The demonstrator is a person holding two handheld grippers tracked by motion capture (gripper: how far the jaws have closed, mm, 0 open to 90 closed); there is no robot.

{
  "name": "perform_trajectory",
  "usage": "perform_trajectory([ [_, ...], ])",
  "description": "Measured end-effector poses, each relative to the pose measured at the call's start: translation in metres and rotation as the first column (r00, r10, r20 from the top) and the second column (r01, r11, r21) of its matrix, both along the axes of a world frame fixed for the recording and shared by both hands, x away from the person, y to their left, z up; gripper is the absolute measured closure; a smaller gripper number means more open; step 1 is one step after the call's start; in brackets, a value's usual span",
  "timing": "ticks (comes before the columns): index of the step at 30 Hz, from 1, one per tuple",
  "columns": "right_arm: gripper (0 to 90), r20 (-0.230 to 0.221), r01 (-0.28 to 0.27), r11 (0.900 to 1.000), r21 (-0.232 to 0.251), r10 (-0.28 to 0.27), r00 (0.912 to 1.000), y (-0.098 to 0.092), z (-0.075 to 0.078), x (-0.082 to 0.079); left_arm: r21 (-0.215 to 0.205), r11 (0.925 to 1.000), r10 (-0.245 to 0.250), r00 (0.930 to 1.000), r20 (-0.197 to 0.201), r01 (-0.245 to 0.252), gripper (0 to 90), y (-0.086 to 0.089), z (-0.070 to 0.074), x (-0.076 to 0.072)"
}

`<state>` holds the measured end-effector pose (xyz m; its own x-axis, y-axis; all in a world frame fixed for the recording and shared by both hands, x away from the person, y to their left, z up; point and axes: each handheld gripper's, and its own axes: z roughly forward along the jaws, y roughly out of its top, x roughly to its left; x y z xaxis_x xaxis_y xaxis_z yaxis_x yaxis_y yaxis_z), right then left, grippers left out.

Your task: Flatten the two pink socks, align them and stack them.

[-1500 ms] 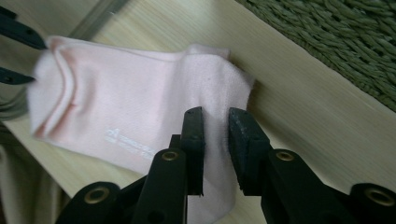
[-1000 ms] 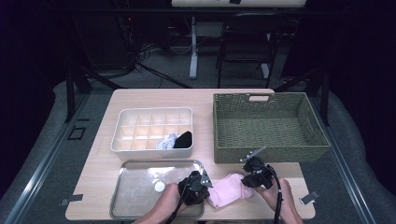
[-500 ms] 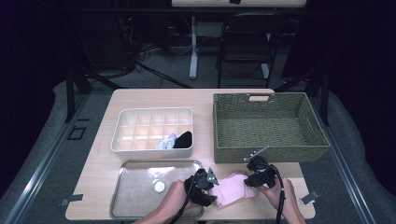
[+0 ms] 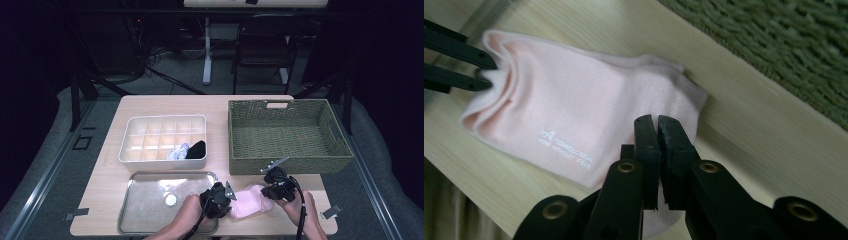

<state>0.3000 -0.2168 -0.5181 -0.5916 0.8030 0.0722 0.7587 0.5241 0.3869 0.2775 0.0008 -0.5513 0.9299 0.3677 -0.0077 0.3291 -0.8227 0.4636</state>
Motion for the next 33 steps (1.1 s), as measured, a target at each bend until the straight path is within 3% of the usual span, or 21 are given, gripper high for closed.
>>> perform_trajectory([
  [5, 87.9, -0.002, -0.014, 1.0, 0.022, 0.014, 0.9999, 0.002, -0.001, 0.0, -0.008, 1.0, 0.0, 1.0, 0.008, 0.0, 82.0, 0.001, 0.0, 0.001],
  [8, 87.9, -0.035, -0.006, 1.0, 0.023, 0.007, 0.9994, 0.003, -0.014, 0.006, -0.004, 1.0, 0.0, 0.9999, 0.017, 0.0, 82.3, 0.002, 0.0, 0.002],
  [13, 87.8, -0.064, -0.012, 1.0, -0.008, 0.012, 0.9979, 0.001, -0.023, 0.011, 0.01, 0.9999, -0.003, 0.9993, 0.037, 0.002, 83.1, 0.003, 0.001, 0.002],
  [16, 87.8, -0.055, 0.003, 1.0, -0.005, -0.003, 0.9985, 0.003, -0.024, 0.01, 0.014, 0.9999, 0.001, 0.9993, 0.038, -0.001, 83.6, 0.005, 0.002, 0.004],
  [22, 87.7, -0.06, 0.016, 0.998, -0.059, -0.019, 0.998, 0.0, -0.022, 0.01, 0.024, 0.9996, 0.012, 0.9993, 0.034, -0.013, 84.0, 0.009, 0.002, 0.006],
  [25, 87.1, -0.058, 0.036, 0.999, -0.037, -0.038, 0.9976, 0.0, -0.023, 0.009, 0.023, 0.9995, 0.023, 0.9994, 0.025, -0.024, 78.0, 0.011, 0.003, 0.008],
  [26, 87.1, -0.061, 0.036, 0.999, -0.03, -0.037, 0.9974, 0.0, -0.023, 0.009, 0.009, 0.9994, 0.032, 0.9993, 0.019, -0.032, 78.0, 0.012, 0.005, 0.009],
  [28, 86.7, -0.072, 0.032, 0.999, -0.044, -0.035, 0.9968, -0.002, -0.022, 0.01, -0.037, 0.9975, 0.062, 0.998, 0.014, -0.061, 66.9, 0.01, 0.012, 0.01],
  [29, 86.6, -0.072, 0.034, 0.999, -0.042, -0.037, 0.9967, -0.002, -0.022, 0.01, -0.055, 0.9961, 0.069, 0.9975, 0.012, -0.069, 65.6, 0.01, 0.014, 0.01],
  [33, 86.4, -0.072, 0.033, 0.999, -0.042, -0.036, 0.9967, -0.001, -0.022, 0.009, -0.08, 0.9932, 0.085, 0.9964, 0.002, -0.085, 57.0, 0.003, 0.015, 0.011],
])
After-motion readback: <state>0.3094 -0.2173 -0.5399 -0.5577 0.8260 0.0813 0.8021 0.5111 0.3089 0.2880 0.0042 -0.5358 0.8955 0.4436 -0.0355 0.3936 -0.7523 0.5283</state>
